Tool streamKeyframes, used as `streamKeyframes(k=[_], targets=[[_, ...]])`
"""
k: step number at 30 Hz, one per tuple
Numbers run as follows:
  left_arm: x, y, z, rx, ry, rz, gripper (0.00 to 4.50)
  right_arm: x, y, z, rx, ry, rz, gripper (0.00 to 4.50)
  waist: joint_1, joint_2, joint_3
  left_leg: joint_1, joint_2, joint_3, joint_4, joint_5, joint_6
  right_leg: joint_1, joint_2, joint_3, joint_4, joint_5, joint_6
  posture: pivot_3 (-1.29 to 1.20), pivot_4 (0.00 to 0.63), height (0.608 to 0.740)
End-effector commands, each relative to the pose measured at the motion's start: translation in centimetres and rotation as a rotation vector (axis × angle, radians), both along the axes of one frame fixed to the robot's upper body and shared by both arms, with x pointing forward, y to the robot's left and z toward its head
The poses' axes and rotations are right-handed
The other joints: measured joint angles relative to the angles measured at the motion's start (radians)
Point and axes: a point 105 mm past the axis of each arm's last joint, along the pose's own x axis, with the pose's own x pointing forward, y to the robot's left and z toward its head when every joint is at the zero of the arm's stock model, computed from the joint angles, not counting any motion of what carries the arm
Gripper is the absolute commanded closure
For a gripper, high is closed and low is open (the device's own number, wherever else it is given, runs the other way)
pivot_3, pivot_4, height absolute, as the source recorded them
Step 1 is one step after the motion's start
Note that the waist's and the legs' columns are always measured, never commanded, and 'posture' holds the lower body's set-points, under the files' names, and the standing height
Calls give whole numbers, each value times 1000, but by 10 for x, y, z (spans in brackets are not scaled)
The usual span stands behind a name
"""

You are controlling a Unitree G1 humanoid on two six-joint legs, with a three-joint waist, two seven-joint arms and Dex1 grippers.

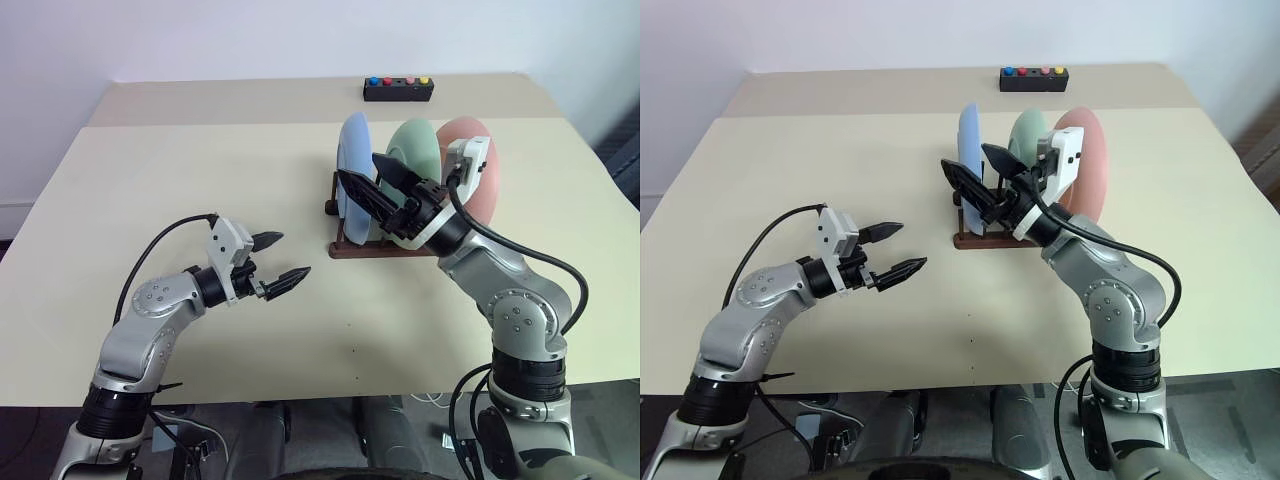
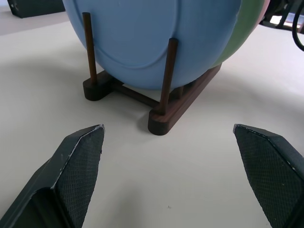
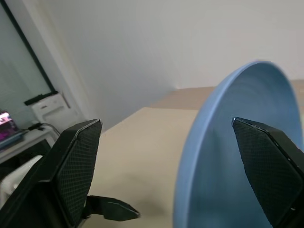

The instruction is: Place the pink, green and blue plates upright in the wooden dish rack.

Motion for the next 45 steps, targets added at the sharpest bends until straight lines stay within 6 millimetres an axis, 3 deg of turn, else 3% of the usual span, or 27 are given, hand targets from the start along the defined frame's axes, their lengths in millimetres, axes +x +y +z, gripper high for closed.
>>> streamKeyframes(k=[1,14,17,21,25,27,33,36,40,45], targets=[[0,-3,10,-6,-52,-13,0,-7,1,16,-35,-97,4,39,0,0,0,0,0,0,0,0,0,0,0,0,0,0,0,0,150,740],[0,-7,7,-11,-40,-28,0,-41,-5,41,-115,-224,74,39,1,0,0,0,0,0,0,0,0,0,0,0,0,0,0,0,150,740],[1,-6,6,-13,-36,-29,0,-50,-21,52,-124,-270,47,39,3,0,0,0,0,0,0,0,0,0,0,0,-1,0,0,0,150,740],[3,-5,4,-15,-34,-26,0,-67,-59,55,-198,-302,-25,39,21,0,0,-1,0,0,0,-1,1,1,0,0,-2,0,0,0,150,740],[7,-3,0,-10,-25,-10,0,-81,-99,21,-411,-216,-112,39,36,0,0,-1,0,1,1,-1,2,2,0,0,-3,-1,0,0,150,740],[8,-4,-4,3,-22,-7,0,-90,-111,10,-450,-178,-113,39,31,0,0,0,0,1,1,-1,2,3,0,0,-3,-1,1,0,150,740],[15,3,-21,64,-23,28,0,-98,-169,-50,-609,31,-260,39,27,0,0,2,0,4,3,-1,2,4,0,1,-3,-2,-2,0,150,740],[16,14,-30,103,-24,54,0,-96,-185,-82,-644,98,-320,39,27,0,-1,2,0,5,3,-1,2,4,0,2,-3,-3,-2,0,150,740],[18,19,-33,113,-31,90,0,-83,-208,-101,-640,113,-425,39,27,0,0,2,1,5,2,-1,2,4,0,3,-4,-2,-2,0,150,740],[15,28,-37,121,-25,127,0,-79,-210,-114,-618,117,-423,39,28,1,-1,2,1,5,2,-1,2,4,-1,3,-3,-2,-2,0,150,740]])
